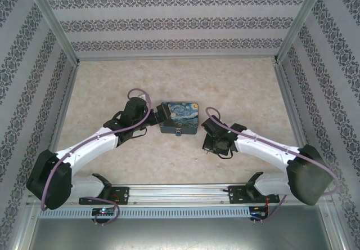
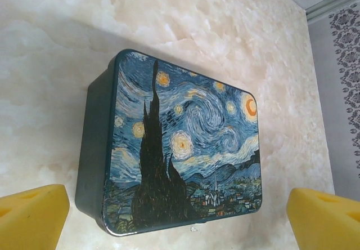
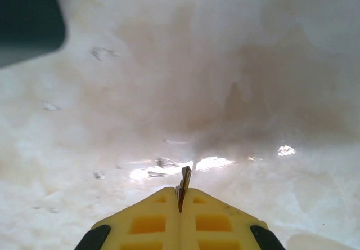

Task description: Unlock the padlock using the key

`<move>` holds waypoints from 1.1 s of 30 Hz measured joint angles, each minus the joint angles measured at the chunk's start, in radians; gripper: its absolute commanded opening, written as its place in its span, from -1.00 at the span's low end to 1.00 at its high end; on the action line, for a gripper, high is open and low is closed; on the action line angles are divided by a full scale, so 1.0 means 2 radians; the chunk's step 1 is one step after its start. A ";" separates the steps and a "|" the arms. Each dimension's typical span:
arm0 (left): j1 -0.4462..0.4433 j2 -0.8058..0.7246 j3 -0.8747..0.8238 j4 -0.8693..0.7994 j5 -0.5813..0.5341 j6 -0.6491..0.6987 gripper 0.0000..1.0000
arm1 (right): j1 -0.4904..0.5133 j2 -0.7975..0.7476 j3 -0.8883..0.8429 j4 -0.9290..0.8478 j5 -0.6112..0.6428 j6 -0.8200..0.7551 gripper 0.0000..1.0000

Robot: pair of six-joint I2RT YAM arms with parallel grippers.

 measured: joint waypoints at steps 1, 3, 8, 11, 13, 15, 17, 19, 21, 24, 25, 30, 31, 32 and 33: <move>0.000 -0.005 0.000 -0.002 -0.001 -0.002 0.99 | -0.004 -0.009 0.001 0.002 0.000 0.000 -1.00; 0.000 -0.014 0.000 -0.002 0.001 -0.005 0.99 | -0.011 -0.025 0.007 0.007 -0.001 -0.001 -1.00; 0.000 -0.025 -0.015 0.037 0.026 -0.041 0.99 | -0.025 -0.036 0.046 0.030 -0.006 0.004 -1.00; 0.000 -0.011 -0.024 0.088 0.054 -0.073 0.99 | -0.029 -0.028 0.080 0.048 -0.010 0.016 -1.00; 0.000 0.010 -0.025 0.127 0.072 -0.097 0.99 | -0.033 -0.015 0.107 0.063 -0.011 0.026 -1.00; 0.000 0.036 -0.025 0.172 0.087 -0.121 0.99 | -0.036 0.004 0.137 0.080 -0.013 0.038 -1.00; 0.000 0.060 -0.026 0.212 0.097 -0.146 0.99 | -0.039 0.024 0.161 0.097 -0.014 0.052 -1.00; 0.000 0.081 -0.027 0.251 0.105 -0.168 0.99 | -0.042 0.043 0.179 0.116 -0.014 0.070 -1.00; 0.000 0.101 -0.027 0.291 0.109 -0.189 0.93 | -0.045 0.061 0.189 0.136 -0.016 0.092 -1.00; 0.000 0.125 -0.027 0.337 0.112 -0.212 0.74 | -0.050 0.084 0.198 0.159 -0.016 0.121 -1.00; 0.000 0.131 -0.027 0.350 0.112 -0.218 0.65 | -0.051 0.092 0.200 0.167 -0.016 0.130 -1.00; 0.000 0.155 -0.026 0.395 0.112 -0.241 0.20 | -0.056 0.111 0.201 0.192 -0.019 0.165 -1.00; 0.000 0.159 -0.026 0.404 0.112 -0.244 0.13 | -0.058 0.113 0.201 0.196 -0.020 0.172 -1.00; 0.000 0.163 -0.026 0.412 0.112 -0.248 0.06 | -0.058 0.114 0.201 0.199 -0.020 0.176 -1.00; 0.000 0.167 -0.026 0.418 0.112 -0.251 0.01 | -0.060 0.115 0.201 0.204 -0.022 0.181 -1.00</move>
